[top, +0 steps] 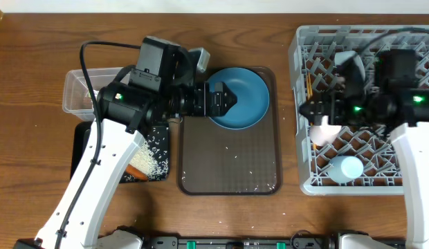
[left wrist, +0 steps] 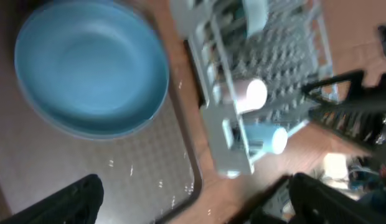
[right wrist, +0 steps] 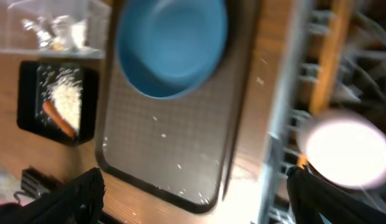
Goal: Sort waste into correct bins and load items into the dishwasher rack
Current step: 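Move the right gripper out of the rack to the blue plate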
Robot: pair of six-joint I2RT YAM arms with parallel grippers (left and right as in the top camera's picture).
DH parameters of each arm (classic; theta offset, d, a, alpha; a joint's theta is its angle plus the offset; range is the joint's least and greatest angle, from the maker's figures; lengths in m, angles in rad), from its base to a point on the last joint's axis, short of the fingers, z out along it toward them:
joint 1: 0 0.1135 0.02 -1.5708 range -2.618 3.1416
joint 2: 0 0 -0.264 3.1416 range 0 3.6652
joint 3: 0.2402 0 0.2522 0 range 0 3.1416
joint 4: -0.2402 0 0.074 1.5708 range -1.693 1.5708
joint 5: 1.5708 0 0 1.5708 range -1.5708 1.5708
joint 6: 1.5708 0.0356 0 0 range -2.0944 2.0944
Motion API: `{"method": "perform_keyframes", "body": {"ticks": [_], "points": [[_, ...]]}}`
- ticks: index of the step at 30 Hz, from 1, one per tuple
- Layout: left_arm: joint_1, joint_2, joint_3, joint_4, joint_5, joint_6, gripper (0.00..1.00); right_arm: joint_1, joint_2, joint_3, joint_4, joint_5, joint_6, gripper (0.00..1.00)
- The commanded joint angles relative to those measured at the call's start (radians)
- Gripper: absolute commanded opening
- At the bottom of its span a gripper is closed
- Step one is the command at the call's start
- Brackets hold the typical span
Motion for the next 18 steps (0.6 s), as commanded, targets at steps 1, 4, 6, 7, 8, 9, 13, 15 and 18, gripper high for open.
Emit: {"method": "perform_keyframes", "body": {"ticks": [1, 4, 6, 7, 8, 9, 13, 15, 18], "points": [[0.003, 0.0, 0.005, 0.109, -0.042, -0.015, 0.97, 0.105, -0.002, 0.01, 0.029, -0.001, 0.011, 0.87], [0.024, -0.008, 0.005, 0.138, -0.17, -0.013, 0.97, 0.203, 0.0, 0.01, 0.05, 0.121, 0.097, 0.86], [0.061, -0.014, 0.005, 0.132, -0.261, -0.012, 0.97, 0.277, 0.005, 0.01, 0.069, 0.2, 0.127, 0.86], [0.091, -0.016, 0.005, 0.122, -0.312, -0.012, 0.97, 0.31, 0.008, 0.01, 0.078, 0.23, 0.135, 0.86], [0.116, -0.017, 0.005, 0.114, -0.347, -0.012, 0.97, 0.337, 0.013, 0.01, 0.087, 0.252, 0.144, 0.86], [0.145, -0.017, 0.005, 0.104, -0.38, -0.012, 0.97, 0.371, 0.02, 0.01, 0.1, 0.274, 0.149, 0.86], [0.253, -0.015, 0.005, 0.063, -0.426, -0.012, 0.97, 0.478, 0.072, 0.01, 0.169, 0.337, 0.157, 0.86], [0.292, -0.014, 0.005, 0.047, -0.426, -0.012, 0.97, 0.527, 0.116, 0.01, 0.214, 0.378, 0.175, 0.86], [0.327, -0.014, 0.005, 0.047, -0.426, -0.012, 0.97, 0.585, 0.192, 0.01, 0.297, 0.392, 0.175, 0.86]]}}
